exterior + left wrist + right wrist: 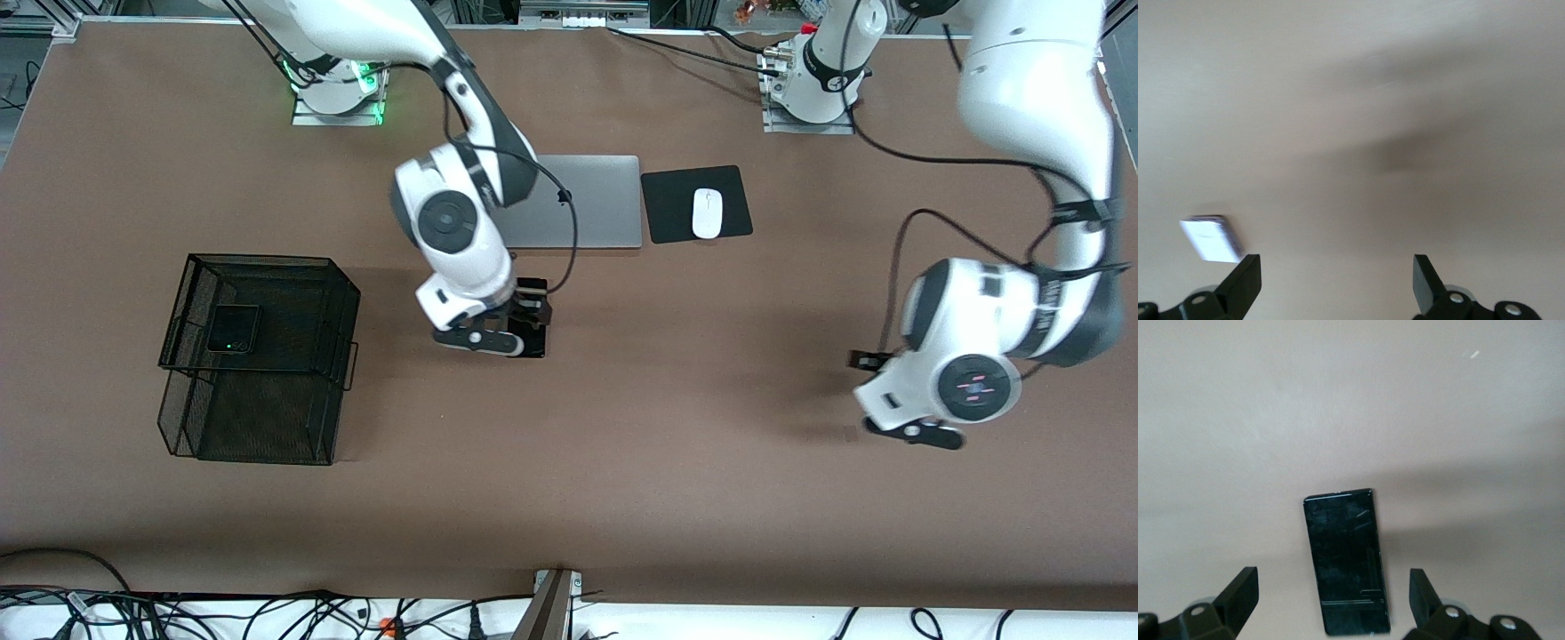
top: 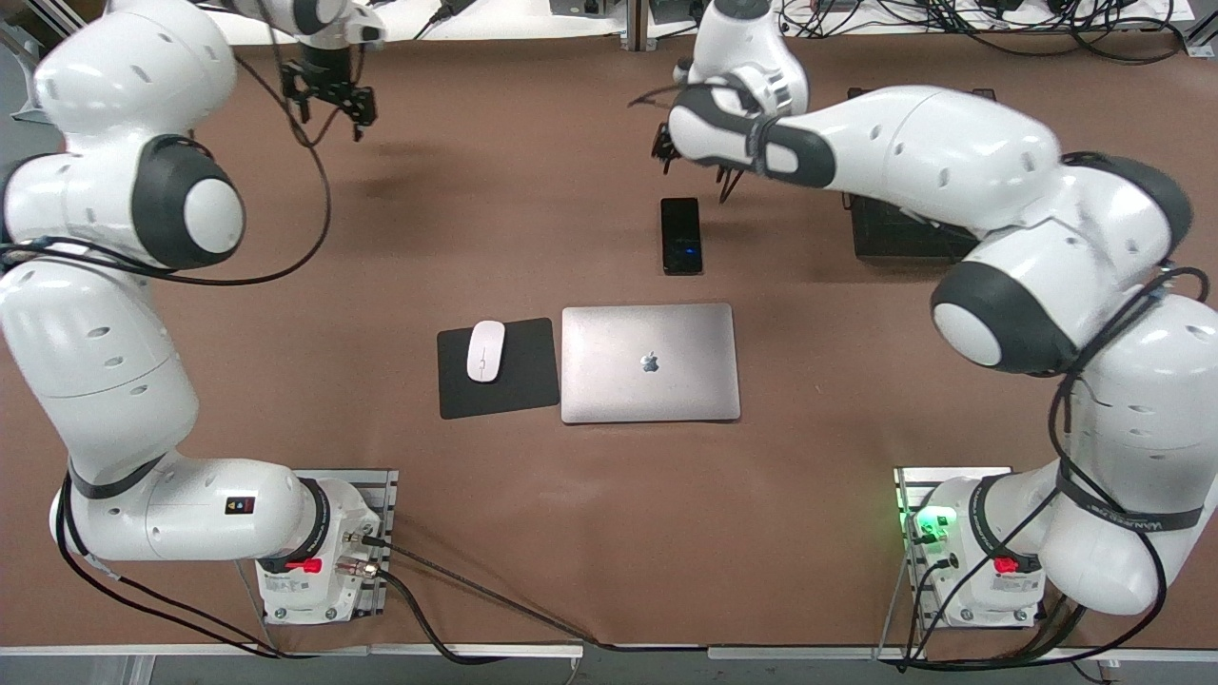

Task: Place phones with both arms
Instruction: 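Grasp the smartphone with the right gripper while the left gripper grasps the white phone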

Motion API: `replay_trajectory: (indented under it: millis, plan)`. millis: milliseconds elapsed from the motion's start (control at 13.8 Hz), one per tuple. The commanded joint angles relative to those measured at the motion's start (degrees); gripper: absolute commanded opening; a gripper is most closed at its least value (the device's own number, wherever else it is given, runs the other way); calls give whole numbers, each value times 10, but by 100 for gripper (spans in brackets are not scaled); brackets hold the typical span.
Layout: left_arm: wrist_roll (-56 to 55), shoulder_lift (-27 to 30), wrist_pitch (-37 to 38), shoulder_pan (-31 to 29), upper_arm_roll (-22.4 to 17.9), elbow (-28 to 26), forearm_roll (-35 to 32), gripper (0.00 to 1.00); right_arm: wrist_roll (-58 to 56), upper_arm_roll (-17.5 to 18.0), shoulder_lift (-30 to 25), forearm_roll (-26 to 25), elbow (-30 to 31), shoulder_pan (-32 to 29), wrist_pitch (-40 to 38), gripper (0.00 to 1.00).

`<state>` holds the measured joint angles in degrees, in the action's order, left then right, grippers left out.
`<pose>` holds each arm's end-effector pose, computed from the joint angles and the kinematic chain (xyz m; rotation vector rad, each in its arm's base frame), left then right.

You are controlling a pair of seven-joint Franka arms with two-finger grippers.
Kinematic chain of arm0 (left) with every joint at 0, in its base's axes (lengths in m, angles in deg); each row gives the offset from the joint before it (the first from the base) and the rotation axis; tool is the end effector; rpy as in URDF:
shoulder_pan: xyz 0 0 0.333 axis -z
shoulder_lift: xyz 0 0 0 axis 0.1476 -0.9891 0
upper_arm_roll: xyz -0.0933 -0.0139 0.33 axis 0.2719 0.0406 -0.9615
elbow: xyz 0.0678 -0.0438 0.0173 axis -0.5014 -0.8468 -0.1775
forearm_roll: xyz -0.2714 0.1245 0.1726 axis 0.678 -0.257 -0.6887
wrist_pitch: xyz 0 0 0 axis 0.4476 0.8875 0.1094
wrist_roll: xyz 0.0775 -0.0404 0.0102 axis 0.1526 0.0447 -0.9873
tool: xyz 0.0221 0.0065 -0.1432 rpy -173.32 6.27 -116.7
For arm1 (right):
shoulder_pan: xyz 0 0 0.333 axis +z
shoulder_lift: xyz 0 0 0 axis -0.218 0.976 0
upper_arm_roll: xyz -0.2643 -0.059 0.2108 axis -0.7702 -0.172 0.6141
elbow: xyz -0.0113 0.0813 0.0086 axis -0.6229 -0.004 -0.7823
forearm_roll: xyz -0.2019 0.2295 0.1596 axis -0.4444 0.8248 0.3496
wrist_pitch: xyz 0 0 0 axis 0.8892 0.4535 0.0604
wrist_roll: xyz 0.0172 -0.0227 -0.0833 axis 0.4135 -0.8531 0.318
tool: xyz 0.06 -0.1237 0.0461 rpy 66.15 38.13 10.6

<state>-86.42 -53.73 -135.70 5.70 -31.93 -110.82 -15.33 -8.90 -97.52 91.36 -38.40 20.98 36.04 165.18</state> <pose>0.6547 0.0041 0.3263 -2.8207 0.3422 0.4588 0.5489 0.4219 0.2852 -3.0792 0.2218 -0.0063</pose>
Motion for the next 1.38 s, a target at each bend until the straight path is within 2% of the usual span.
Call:
replay_trajectory:
  millis: [0,73,363,580,725,871,1161,1306]
  plan:
    - [92,88,-103,-71,9,-139,-18,100,-10,-4,28,7,-4,7,6,100]
    - [118,98,-134,-97,9,-165,-18,100,-19,1,34,9,-4,7,7,100]
    - [205,104,-217,-194,11,-206,-18,100,-21,12,51,11,-2,6,18,100]
    - [226,110,-337,-273,14,-276,-12,100,-53,13,54,11,8,8,18,100]
    - [255,103,-393,-319,18,-299,-7,100,-85,13,54,11,20,9,19,100]
    - [255,93,-396,-342,28,-299,-4,100,-88,13,58,12,20,9,29,100]
    - [258,72,-445,-378,38,-320,58,100,-87,29,65,13,20,5,53,100]
    - [258,66,-456,-381,38,-327,83,100,-89,30,66,32,20,5,56,100]
